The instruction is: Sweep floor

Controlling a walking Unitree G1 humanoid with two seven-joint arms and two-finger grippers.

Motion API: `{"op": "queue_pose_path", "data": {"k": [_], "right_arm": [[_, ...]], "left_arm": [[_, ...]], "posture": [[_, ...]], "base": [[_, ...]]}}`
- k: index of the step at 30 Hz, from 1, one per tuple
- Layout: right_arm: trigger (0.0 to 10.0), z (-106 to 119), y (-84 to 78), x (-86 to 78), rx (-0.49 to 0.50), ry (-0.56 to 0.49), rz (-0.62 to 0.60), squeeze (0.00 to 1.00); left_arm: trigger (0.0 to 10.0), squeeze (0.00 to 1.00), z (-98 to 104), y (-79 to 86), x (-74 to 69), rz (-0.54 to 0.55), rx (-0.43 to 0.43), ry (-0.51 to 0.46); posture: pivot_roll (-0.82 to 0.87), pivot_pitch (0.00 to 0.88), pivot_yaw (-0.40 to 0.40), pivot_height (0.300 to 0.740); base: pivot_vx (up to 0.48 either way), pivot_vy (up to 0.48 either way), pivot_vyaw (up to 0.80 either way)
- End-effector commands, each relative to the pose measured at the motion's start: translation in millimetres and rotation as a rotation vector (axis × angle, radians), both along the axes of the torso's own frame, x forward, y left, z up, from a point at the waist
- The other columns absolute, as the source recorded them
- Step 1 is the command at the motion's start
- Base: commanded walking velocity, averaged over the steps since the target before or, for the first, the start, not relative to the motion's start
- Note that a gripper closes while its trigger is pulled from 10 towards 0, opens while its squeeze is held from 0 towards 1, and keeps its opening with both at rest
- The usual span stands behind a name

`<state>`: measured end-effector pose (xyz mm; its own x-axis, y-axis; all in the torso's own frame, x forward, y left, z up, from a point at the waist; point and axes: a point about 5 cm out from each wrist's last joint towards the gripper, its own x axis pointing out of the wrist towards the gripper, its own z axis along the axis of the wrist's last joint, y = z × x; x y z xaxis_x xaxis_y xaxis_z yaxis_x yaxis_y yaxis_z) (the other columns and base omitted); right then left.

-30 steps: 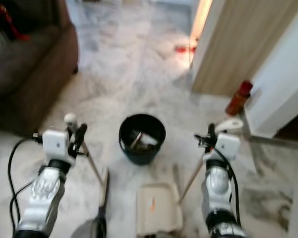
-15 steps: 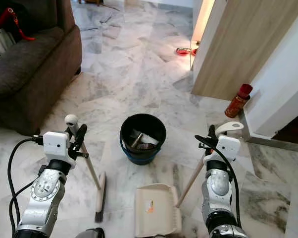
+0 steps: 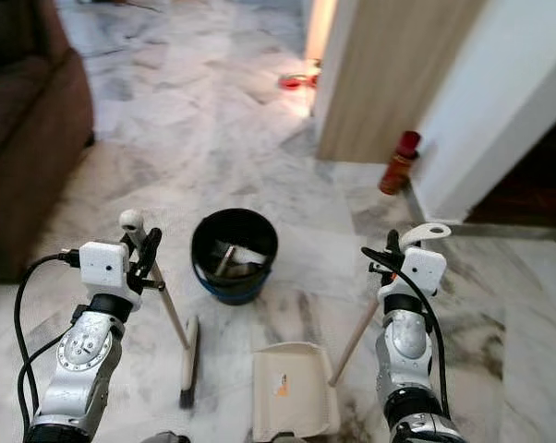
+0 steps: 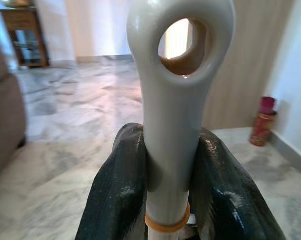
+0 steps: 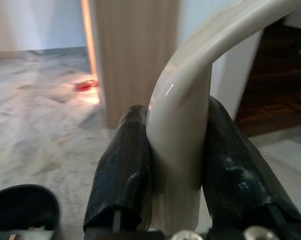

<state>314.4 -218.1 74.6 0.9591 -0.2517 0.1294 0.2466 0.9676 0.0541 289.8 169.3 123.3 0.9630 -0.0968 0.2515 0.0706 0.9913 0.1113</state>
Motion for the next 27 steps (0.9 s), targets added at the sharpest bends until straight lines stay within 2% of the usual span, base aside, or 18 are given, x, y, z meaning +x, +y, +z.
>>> {"op": "queue_pose_path", "data": {"k": [1,5,12,27], "right_arm": [[10.0,-2.7,-6.4,-2.8,-0.001,0.016,-0.025,0.00],[10.0,-3.6,-7.6,-3.6,-0.001,0.020,-0.035,0.00],[10.0,-1.3,-10.2,-2.1,-0.001,0.017,-0.048,0.00],[10.0,-0.5,-12.4,-2.5,-0.005,0.015,-0.056,0.00]], "left_arm": [[10.0,0.00,2.3,-0.4,0.1,-0.002,0.016,-0.014],[10.0,0.00,2.1,-0.1,1.1,-0.004,0.030,-0.011],[10.0,0.00,2.4,-2.5,1.9,-0.017,0.028,-0.012],[10.0,0.00,2.3,-2.4,2.4,-0.013,0.028,-0.010]], "posture": [[0.19,0.127,-0.121,0.740],[0.19,0.114,-0.119,0.740],[0.19,0.096,-0.116,0.740],[0.17,0.116,-0.122,0.740]], "base": [[0.000,0.000,-0.80],[0.000,0.000,-0.80],[0.000,-0.374,-0.80],[0.000,0.000,-0.80]]}}
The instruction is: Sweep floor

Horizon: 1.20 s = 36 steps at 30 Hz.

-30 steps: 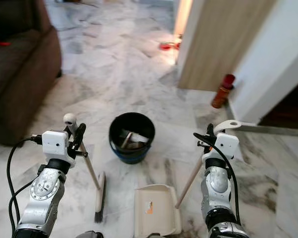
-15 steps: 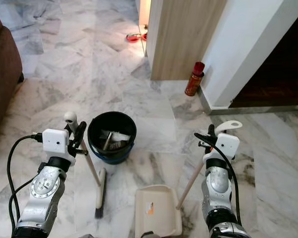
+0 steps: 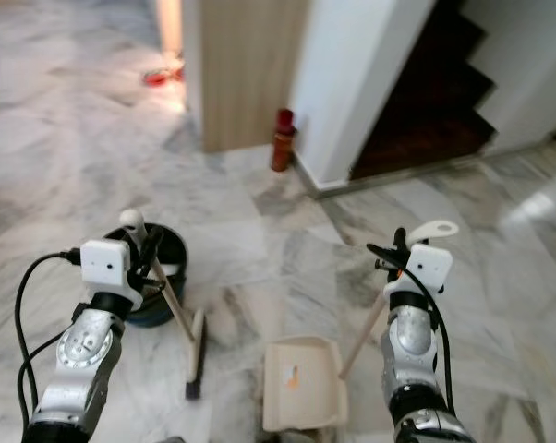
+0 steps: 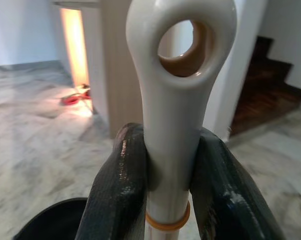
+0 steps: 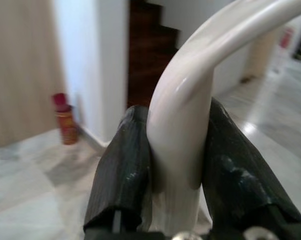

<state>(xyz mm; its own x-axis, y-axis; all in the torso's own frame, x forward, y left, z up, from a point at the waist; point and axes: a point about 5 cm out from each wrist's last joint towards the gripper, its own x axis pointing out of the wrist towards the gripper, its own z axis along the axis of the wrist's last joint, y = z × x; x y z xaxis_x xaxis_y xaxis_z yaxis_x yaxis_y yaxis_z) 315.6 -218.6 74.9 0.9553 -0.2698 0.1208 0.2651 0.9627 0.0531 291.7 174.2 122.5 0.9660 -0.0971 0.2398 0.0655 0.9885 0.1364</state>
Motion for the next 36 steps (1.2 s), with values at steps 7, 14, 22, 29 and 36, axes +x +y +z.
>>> {"op": "queue_pose_path", "data": {"k": [7,14,22,29,36], "right_arm": [[10.0,-3.2,-11.0,-5.6,-0.003,0.011,-0.040,0.00],[10.0,-2.3,-8.7,-4.9,-0.008,0.007,-0.028,0.00],[10.0,-4.7,-5.1,-6.8,-0.007,0.007,-0.025,0.00],[10.0,-9.8,-1.1,-11.5,0.007,0.007,-0.045,0.00],[10.0,-17.7,9.2,-16.3,0.024,0.021,-0.042,0.00]], "left_arm": [[10.0,0.00,3.8,-6.2,0.6,-0.017,-0.003,-0.022],[10.0,0.00,3.4,-9.0,2.5,-0.027,-0.011,-0.016],[10.0,0.00,2.0,-9.8,4.2,-0.052,-0.010,0.003],[10.0,0.00,6.6,-6.3,10.6,-0.076,0.006,0.005],[10.0,0.00,11.1,-5.3,17.7,-0.094,0.022,0.007]], "posture": [[0.17,0.120,-0.120,0.740],[0.17,0.120,-0.118,0.740],[0.17,0.127,-0.095,0.740],[0.18,0.123,-0.052,0.740],[0.19,0.113,-0.024,0.740]], "base": [[0.000,0.000,-0.80],[0.000,0.000,-0.80],[0.000,0.000,-0.80],[0.000,0.000,-0.80],[0.000,0.000,-0.80]]}}
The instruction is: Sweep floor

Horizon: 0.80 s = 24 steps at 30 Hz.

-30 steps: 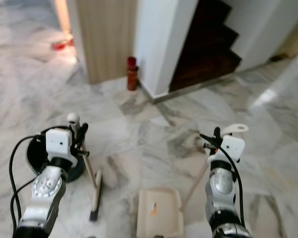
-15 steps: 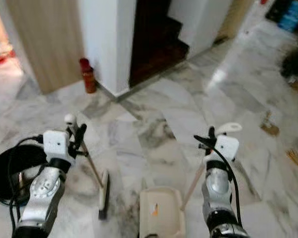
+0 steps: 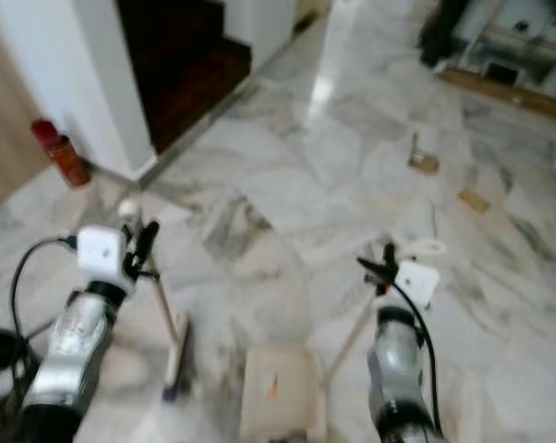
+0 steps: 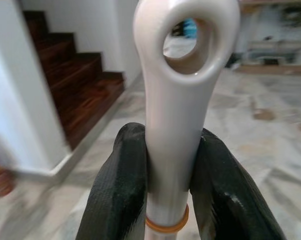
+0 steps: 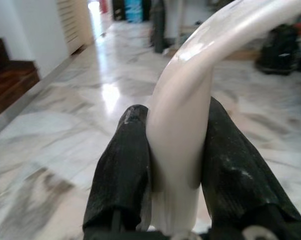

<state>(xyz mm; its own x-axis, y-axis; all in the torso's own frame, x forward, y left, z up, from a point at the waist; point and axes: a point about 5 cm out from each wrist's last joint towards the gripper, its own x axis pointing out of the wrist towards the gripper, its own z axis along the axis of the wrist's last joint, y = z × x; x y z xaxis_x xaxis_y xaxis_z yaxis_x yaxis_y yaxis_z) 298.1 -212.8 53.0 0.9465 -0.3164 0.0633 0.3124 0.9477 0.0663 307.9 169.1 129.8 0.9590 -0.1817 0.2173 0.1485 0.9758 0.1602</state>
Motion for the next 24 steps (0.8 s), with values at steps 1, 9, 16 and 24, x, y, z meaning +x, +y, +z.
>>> {"op": "queue_pose_path", "data": {"k": [1,9,16,24], "right_arm": [[10.0,2.9,4.8,0.3,-0.002,-0.029,0.001,0.00],[10.0,2.4,9.4,-0.7,-0.006,-0.036,0.013,0.00],[10.0,6.2,13.9,1.3,-0.002,-0.059,0.017,0.00],[10.0,4.7,10.0,-1.4,0.000,-0.058,0.003,0.00]], "left_arm": [[10.0,0.00,4.0,0.1,1.9,-0.019,0.000,-0.012],[10.0,0.00,3.1,1.0,7.6,-0.018,0.005,-0.008],[10.0,0.00,0.2,1.0,10.9,-0.008,-0.021,-0.001],[10.0,0.00,-5.2,-2.9,9.5,-0.009,-0.029,0.009]], "posture": [[0.18,0.105,-0.021,0.740],[0.18,0.075,-0.030,0.740],[0.16,0.040,-0.040,0.740],[0.16,0.018,-0.047,0.740]], "base": [[0.000,0.000,-0.80],[0.000,0.000,-0.46],[0.000,0.000,0.00],[0.000,0.000,0.00]]}}
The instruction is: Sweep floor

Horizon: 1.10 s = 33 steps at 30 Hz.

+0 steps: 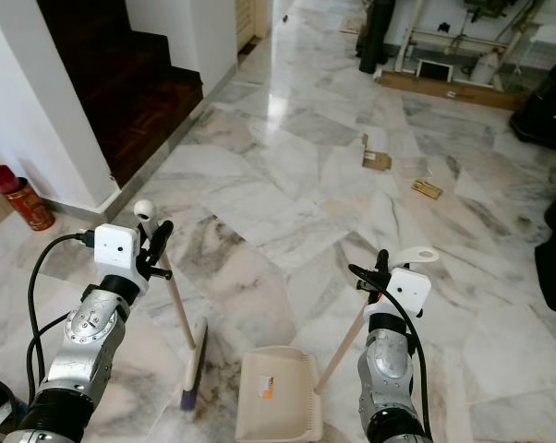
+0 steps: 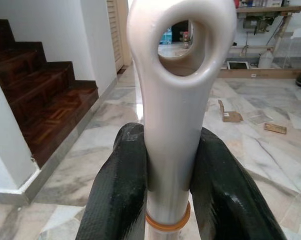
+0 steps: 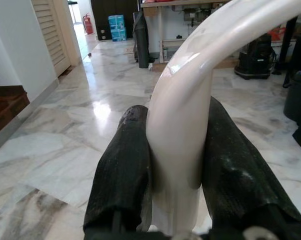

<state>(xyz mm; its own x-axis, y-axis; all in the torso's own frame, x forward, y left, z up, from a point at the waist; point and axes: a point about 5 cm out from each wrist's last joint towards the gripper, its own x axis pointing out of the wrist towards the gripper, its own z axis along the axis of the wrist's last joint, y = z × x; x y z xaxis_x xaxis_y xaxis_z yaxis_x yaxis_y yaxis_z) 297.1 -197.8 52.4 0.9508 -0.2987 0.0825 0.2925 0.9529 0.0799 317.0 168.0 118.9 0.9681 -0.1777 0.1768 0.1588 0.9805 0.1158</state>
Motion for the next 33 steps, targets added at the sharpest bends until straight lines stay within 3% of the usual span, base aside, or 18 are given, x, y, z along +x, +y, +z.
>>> {"op": "queue_pose_path", "data": {"k": [1,25,33], "right_arm": [[10.0,4.9,-5.6,-0.5,-0.008,-0.031,-0.018,0.00],[10.0,6.7,-18.5,-0.9,-0.014,-0.022,-0.037,0.00],[10.0,9.3,-19.7,0.4,-0.020,-0.030,-0.040,0.00]], "left_arm": [[10.0,0.00,4.9,-2.5,0.4,-0.006,0.006,-0.040],[10.0,0.00,1.6,-3.6,2.4,0.014,-0.028,-0.038],[10.0,0.00,4.0,-1.1,4.7,0.029,0.009,-0.043]], "posture": [[0.16,0.013,-0.049,0.740],[0.15,0.001,-0.063,0.740],[0.15,0.051,-0.064,0.740]], "base": [[0.000,0.000,0.00],[0.000,0.000,-0.76],[0.000,0.000,-0.79]]}}
